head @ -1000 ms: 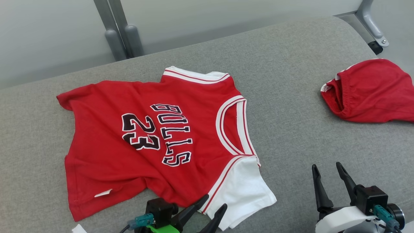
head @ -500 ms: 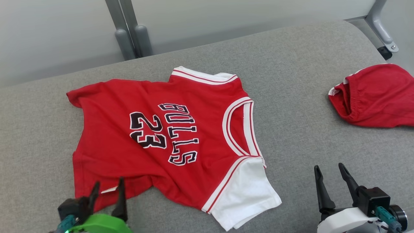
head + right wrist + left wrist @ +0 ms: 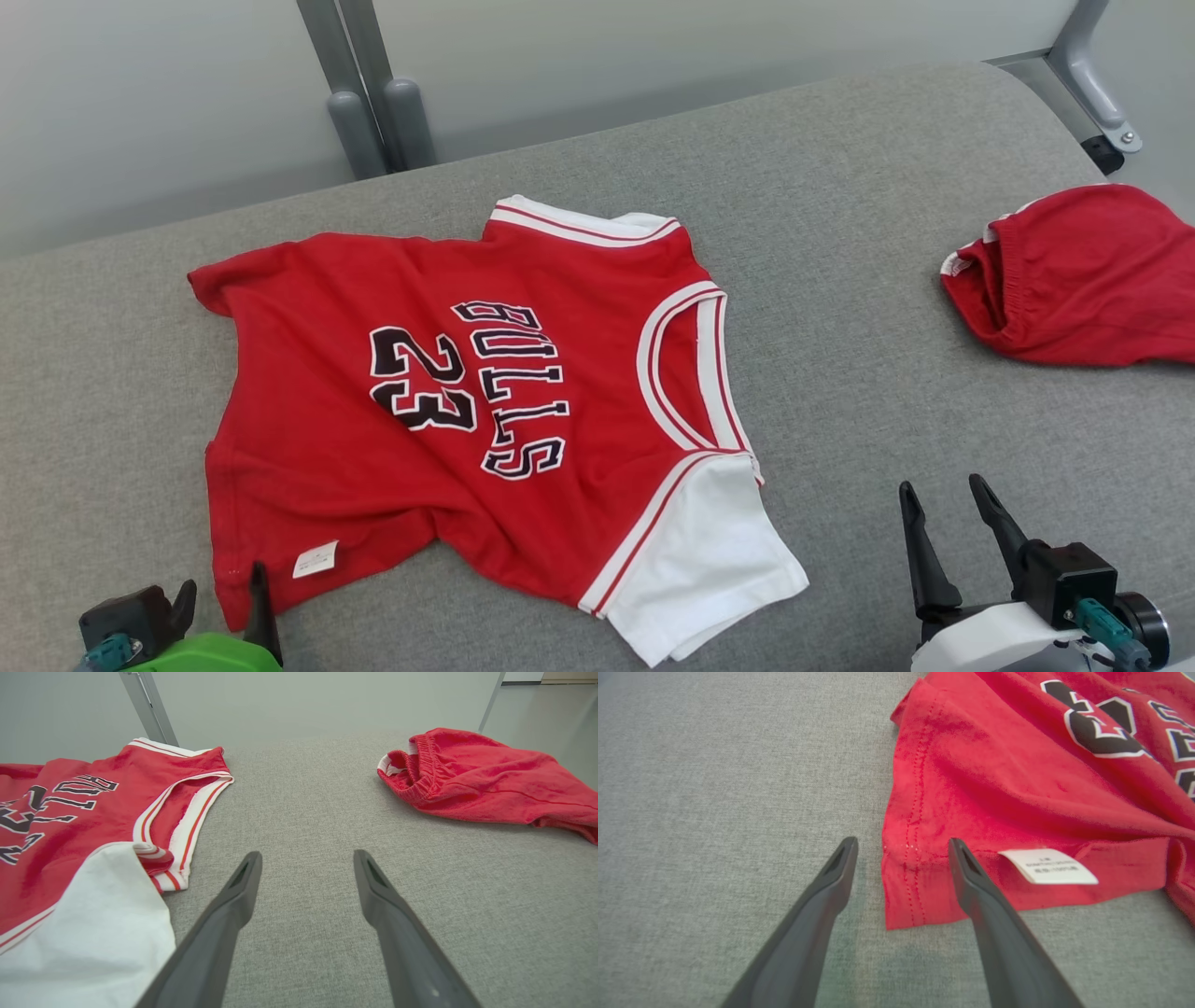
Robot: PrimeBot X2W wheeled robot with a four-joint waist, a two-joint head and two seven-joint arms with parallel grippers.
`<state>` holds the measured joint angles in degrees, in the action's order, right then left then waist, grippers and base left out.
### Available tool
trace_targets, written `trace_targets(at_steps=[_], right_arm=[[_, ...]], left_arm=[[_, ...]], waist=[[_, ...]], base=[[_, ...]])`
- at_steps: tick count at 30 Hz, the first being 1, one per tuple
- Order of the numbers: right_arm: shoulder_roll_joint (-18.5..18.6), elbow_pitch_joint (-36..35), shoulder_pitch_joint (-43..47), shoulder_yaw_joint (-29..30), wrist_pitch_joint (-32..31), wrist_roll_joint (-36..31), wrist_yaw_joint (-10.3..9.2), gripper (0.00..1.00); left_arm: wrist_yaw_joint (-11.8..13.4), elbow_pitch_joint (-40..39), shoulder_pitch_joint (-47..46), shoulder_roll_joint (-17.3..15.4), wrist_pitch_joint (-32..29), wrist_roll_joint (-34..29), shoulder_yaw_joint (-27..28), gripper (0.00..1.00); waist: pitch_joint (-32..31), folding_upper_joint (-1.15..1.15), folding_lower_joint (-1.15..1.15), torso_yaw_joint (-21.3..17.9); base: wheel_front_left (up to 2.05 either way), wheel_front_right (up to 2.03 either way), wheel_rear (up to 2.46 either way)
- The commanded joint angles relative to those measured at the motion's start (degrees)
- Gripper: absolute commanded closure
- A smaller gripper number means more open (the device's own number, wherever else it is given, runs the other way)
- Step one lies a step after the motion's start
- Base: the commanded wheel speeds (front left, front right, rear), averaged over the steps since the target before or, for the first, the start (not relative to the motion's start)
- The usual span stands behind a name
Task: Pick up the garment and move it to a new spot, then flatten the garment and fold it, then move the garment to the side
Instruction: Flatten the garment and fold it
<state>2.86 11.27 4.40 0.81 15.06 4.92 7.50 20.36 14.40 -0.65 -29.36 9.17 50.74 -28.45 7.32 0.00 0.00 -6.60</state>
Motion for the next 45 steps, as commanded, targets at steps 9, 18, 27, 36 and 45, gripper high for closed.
trace_targets(at_steps=[9, 18, 27, 36, 45], right_arm=[[0.07, 0.11, 0.45, 0.06, 0.16, -0.20, -0.02, 0.00], [0.07, 0.29, 0.04, -0.20, 0.16, -0.05, -0.02, 0.00], [0.07, 0.66, -0.26, -0.04, 0.15, 0.20, -0.02, 0.00], [0.07, 0.54, 1.17, 1.16, 0.15, -0.36, -0.02, 0.00], [0.07, 0.51, 1.53, 1.39, 0.15, -0.89, -0.02, 0.00]], left_arm=[[-0.77, -1.32, 1.28, -0.79, -2.25, 2.48, 0.47, 0.63], [-0.78, -0.55, 0.08, -0.73, -1.98, 2.19, 0.39, 0.91], [-0.91, 0.63, -0.97, -0.77, -0.79, 1.78, 0.64, 1.00], [-1.40, -10.74, 5.05, -2.74, 2.72, 3.58, 3.70, 1.00], [-7.34, -14.14, 12.86, -3.55, 2.39, 7.66, 2.79, 1.00]], waist=[[0.44, 0.00, 0.00, -0.12], [0.76, 0.00, 0.00, -0.40], [0.97, 0.00, 0.00, -0.87], [0.09, 0.00, 0.00, 1.98], [-0.25, 0.00, 0.00, 5.78]], base=[[0.00, 0.00, 0.00], [0.00, 0.00, 0.00], [0.00, 0.00, 0.00], [0.00, 0.00, 0.00], [0.00, 0.00, 0.00]])
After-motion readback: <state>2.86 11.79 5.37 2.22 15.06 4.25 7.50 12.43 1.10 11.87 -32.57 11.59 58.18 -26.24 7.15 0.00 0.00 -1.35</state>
